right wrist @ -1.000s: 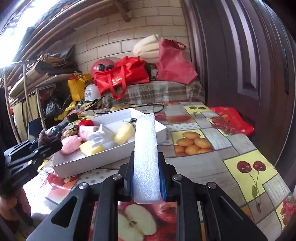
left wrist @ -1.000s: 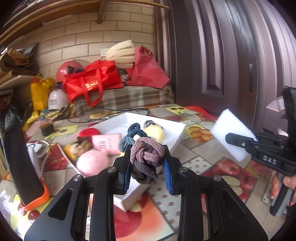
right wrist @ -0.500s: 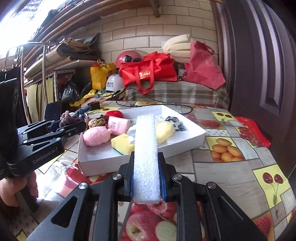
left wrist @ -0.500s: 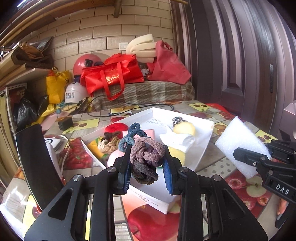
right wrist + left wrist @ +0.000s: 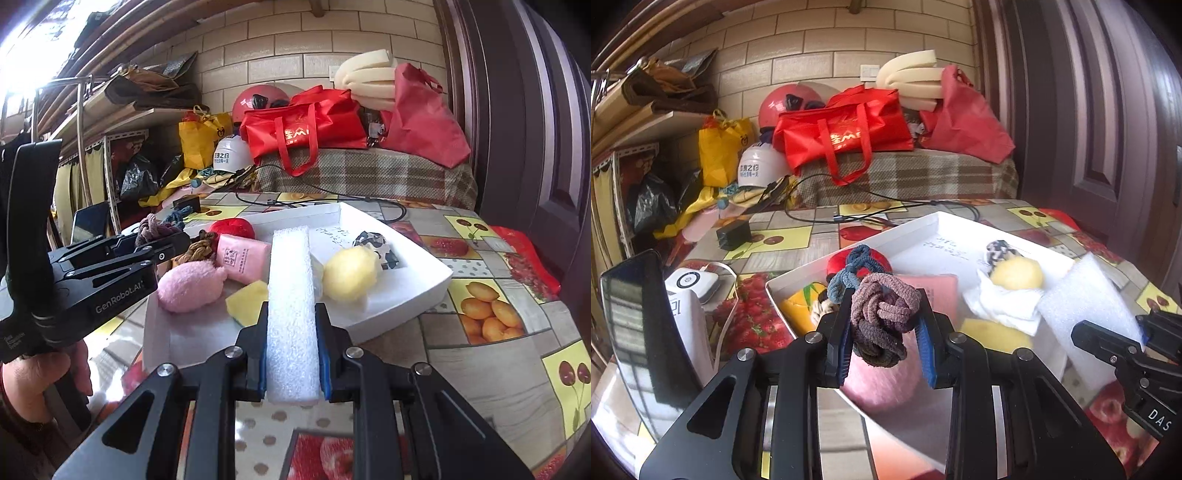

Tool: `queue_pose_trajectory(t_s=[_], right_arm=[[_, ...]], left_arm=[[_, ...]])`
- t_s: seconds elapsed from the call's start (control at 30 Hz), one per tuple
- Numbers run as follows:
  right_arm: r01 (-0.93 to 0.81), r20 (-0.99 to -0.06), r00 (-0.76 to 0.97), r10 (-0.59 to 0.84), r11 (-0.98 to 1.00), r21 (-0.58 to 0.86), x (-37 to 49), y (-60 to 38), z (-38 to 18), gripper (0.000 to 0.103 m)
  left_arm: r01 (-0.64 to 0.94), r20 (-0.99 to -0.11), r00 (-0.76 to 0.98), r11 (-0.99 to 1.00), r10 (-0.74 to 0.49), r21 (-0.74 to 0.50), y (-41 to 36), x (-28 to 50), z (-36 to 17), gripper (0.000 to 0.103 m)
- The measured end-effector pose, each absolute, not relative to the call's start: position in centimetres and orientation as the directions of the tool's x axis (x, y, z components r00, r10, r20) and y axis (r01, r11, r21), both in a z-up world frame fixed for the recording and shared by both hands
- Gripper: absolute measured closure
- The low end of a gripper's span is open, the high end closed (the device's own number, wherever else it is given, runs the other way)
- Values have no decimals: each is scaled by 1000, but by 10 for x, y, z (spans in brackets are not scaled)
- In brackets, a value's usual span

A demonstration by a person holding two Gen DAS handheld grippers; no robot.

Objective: Organize soft objects
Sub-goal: 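Carry the hair ties and foam strip into the white tray and release both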

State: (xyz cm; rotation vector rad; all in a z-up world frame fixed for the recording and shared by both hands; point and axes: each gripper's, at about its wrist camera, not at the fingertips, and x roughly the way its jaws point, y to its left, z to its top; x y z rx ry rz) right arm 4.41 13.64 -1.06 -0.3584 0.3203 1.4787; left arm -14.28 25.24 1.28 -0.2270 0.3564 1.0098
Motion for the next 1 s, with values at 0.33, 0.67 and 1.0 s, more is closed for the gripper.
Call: queue_pose_trajectory(t_s=[0.33,0.67,1.0], right_arm=[[-998,-428,63,901,68,-5,50,181,-8,83],[-993,-470,112,875,121,-10,61,226,-8,83],[-992,-479,117,870,121,-23,61,239,-7,83]], left_arm=[[-873,-432,452,487,780,-35,283,-127,11,74],[-892,-444,419,451,792,-38,299,-117,11,74],[-885,-407,413,464,814,29,294,-104,15,74]])
